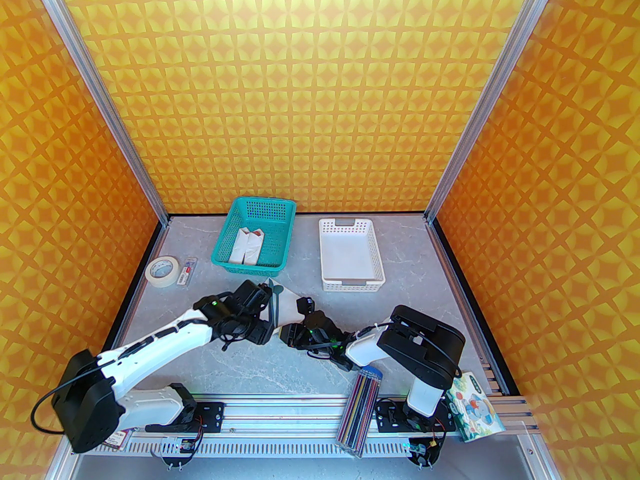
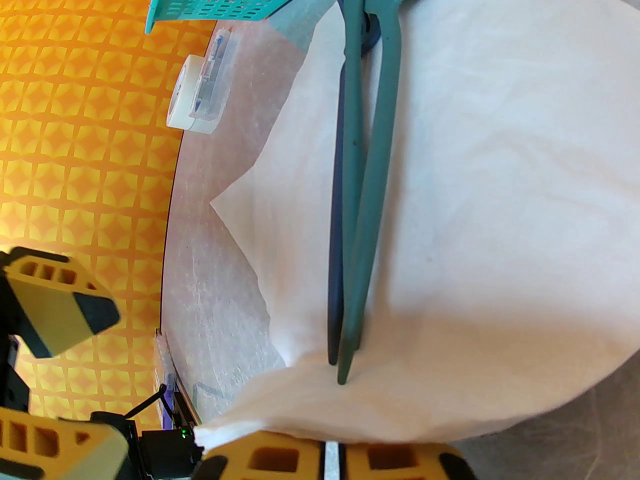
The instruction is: Place the utensils on the paper napkin and roll it up
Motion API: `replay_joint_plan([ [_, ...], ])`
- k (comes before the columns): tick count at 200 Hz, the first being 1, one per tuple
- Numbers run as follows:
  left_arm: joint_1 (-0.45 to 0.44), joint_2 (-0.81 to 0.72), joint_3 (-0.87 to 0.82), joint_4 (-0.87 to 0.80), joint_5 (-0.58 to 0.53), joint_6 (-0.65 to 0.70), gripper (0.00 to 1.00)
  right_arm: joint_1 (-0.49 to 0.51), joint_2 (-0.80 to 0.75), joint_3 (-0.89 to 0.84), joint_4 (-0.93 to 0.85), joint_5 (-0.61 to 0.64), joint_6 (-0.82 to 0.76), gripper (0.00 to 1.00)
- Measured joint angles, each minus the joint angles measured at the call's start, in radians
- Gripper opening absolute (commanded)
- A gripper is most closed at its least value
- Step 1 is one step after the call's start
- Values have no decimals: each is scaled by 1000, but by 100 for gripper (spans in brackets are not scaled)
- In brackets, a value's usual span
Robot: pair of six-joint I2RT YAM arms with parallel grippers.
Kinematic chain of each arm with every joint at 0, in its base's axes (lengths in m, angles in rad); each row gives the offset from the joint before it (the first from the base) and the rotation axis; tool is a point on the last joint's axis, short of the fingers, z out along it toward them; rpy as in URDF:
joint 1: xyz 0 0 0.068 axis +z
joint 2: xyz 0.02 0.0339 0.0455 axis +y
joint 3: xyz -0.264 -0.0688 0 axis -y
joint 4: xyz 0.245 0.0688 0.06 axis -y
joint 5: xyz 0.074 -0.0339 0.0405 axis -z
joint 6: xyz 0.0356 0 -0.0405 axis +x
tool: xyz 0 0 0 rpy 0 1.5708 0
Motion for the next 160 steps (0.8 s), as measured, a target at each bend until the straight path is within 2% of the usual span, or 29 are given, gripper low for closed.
replay_joint_plan([
  [74, 2, 37, -73, 180, 75, -4, 69, 0, 0, 3, -21, 0, 0, 13],
  [160, 3, 136, -88, 230, 79, -11, 61, 0, 0, 14, -45, 1, 0, 13],
])
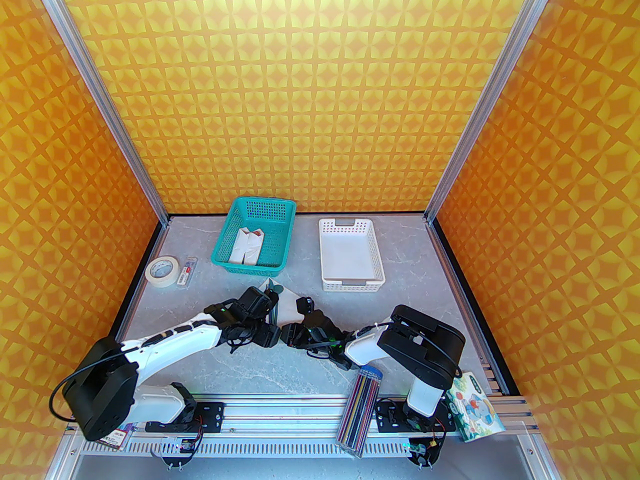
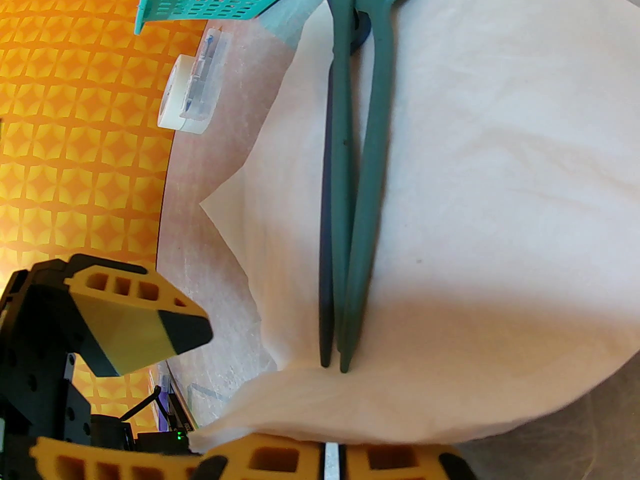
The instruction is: Place the utensils on the paper napkin and roll it up
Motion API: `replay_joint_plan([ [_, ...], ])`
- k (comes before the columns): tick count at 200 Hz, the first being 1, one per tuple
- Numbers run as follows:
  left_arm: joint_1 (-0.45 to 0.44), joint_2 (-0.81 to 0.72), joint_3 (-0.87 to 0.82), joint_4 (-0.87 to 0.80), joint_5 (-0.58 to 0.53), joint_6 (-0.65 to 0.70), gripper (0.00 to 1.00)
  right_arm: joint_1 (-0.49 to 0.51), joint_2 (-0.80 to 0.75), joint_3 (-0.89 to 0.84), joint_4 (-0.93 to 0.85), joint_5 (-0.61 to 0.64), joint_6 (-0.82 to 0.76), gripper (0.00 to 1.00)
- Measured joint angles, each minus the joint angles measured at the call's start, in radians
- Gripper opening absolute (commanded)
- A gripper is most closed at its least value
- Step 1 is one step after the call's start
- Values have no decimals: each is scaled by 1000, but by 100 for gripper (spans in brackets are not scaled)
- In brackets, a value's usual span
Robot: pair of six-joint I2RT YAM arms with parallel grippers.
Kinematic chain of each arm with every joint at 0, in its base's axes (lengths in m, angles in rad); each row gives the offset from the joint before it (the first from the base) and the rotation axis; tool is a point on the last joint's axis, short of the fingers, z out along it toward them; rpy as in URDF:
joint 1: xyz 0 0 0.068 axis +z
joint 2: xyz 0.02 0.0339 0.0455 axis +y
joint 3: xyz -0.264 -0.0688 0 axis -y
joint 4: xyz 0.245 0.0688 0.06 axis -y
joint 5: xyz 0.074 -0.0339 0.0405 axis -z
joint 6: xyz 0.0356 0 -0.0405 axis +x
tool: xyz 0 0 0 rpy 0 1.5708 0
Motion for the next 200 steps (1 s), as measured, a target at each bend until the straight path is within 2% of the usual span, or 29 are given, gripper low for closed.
replay_joint_plan([
  [103, 42, 36, 0, 10, -79, 2, 58, 0, -3, 0, -12, 6, 0, 14],
  [200, 48, 73, 42, 45, -81, 32, 59, 0, -140, -22, -111, 42, -39, 13],
])
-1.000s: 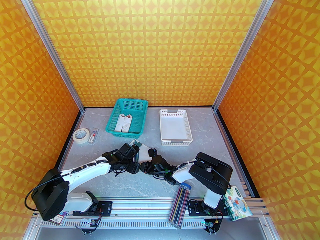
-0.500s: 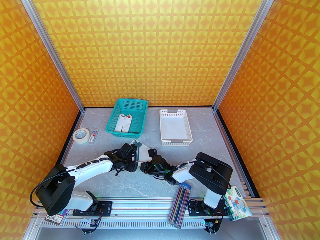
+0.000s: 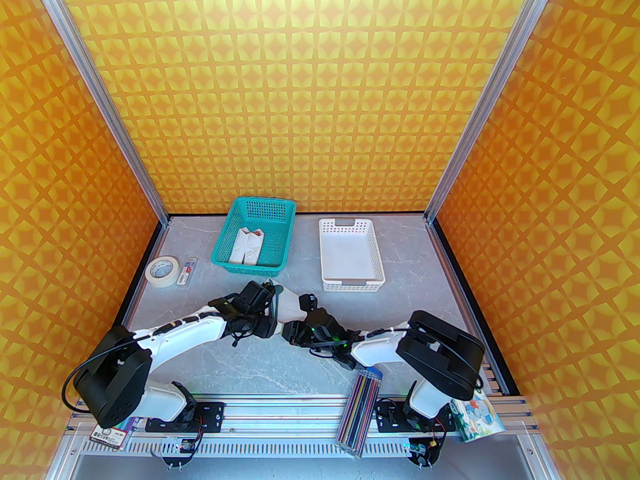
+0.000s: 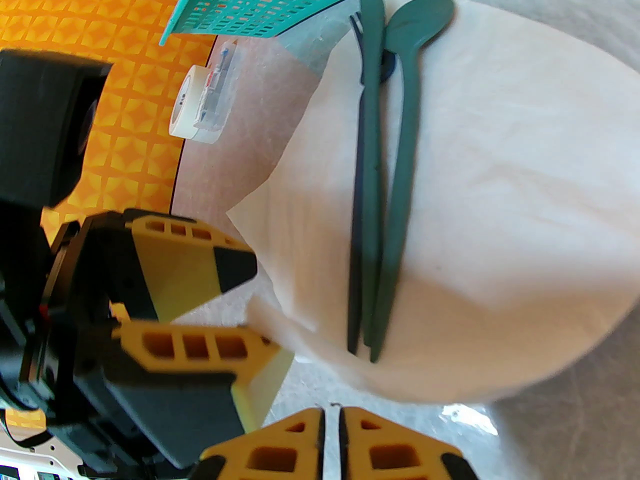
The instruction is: Place the utensils on the paper napkin and roll it up
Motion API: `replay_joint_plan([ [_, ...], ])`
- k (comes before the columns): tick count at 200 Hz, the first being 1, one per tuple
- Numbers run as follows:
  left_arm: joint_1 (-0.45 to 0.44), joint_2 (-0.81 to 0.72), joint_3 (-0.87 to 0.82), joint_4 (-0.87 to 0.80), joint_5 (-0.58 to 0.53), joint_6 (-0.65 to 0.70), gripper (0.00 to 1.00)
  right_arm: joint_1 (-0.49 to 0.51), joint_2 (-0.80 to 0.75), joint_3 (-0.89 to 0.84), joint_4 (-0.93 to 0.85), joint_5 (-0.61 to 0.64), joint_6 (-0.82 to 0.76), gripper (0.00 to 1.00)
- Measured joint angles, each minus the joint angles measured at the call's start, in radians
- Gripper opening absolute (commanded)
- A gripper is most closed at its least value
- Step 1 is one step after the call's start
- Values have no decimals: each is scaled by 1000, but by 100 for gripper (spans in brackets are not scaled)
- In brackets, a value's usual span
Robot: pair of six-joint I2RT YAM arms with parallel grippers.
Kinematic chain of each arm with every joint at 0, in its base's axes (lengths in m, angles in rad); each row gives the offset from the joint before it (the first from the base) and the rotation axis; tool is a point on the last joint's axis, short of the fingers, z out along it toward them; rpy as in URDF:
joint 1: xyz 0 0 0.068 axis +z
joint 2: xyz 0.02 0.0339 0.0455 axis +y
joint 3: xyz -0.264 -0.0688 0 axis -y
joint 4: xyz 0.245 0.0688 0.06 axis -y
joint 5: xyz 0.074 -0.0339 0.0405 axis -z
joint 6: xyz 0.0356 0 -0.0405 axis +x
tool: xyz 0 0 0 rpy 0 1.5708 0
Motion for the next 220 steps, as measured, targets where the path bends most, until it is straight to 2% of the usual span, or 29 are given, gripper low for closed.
replay_joint_plan([
  [76, 41, 25, 2, 26, -3, 7, 59, -1, -34, -3, -40, -6, -29, 5],
  [220, 58, 76, 14, 66, -3, 19, 59, -2, 101, 80, 17, -26, -25, 5],
])
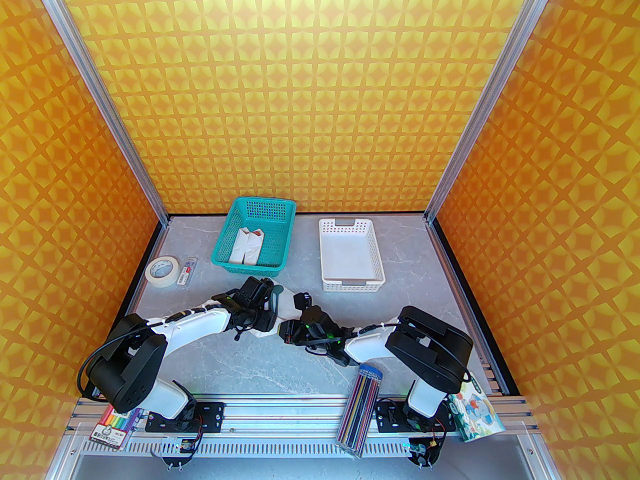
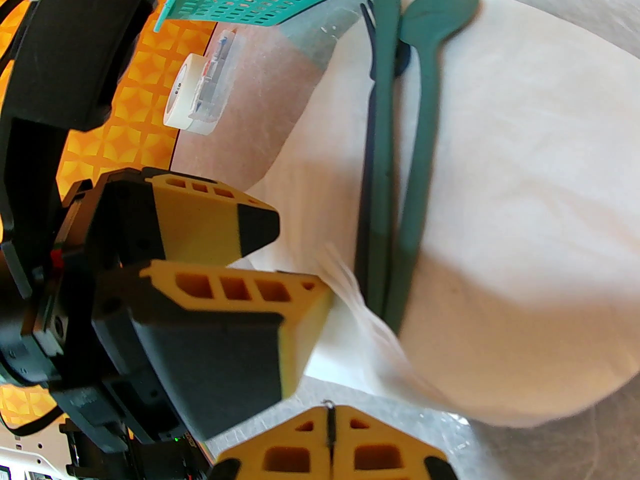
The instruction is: Place the utensils on the paper napkin and roll it up
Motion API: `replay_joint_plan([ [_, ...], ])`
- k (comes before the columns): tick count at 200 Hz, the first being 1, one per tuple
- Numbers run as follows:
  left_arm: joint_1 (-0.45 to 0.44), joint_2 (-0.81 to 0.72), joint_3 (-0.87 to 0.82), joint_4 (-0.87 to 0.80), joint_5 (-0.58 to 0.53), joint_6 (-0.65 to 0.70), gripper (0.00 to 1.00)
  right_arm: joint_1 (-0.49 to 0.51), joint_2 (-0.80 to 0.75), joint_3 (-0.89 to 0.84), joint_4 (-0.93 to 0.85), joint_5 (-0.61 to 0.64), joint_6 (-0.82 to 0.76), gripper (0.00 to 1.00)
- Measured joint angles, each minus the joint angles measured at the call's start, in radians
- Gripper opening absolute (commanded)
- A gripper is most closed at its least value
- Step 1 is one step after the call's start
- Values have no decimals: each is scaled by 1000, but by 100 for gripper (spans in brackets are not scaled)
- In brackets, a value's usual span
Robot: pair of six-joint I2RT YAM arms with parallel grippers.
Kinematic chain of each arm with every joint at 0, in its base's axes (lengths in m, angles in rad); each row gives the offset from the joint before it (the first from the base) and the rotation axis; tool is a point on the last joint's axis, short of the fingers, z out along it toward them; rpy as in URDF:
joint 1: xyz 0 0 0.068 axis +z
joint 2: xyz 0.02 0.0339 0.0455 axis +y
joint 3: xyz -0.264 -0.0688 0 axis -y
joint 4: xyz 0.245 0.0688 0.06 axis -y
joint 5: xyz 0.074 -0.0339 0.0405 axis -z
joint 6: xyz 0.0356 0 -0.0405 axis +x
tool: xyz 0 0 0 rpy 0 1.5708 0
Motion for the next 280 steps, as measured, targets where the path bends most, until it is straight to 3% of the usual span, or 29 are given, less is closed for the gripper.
replay_joint_plan([
  [226, 8, -12, 5, -2, 8, 0, 60, -34, 54, 6, -53, 36, 15, 5],
  [247, 14, -72, 5, -18, 22, -13, 56, -34, 54, 5, -53, 37, 23, 5],
  [280, 37, -212, -1, -60, 98, -108, 34, -34, 54, 5, -53, 37, 31, 5],
])
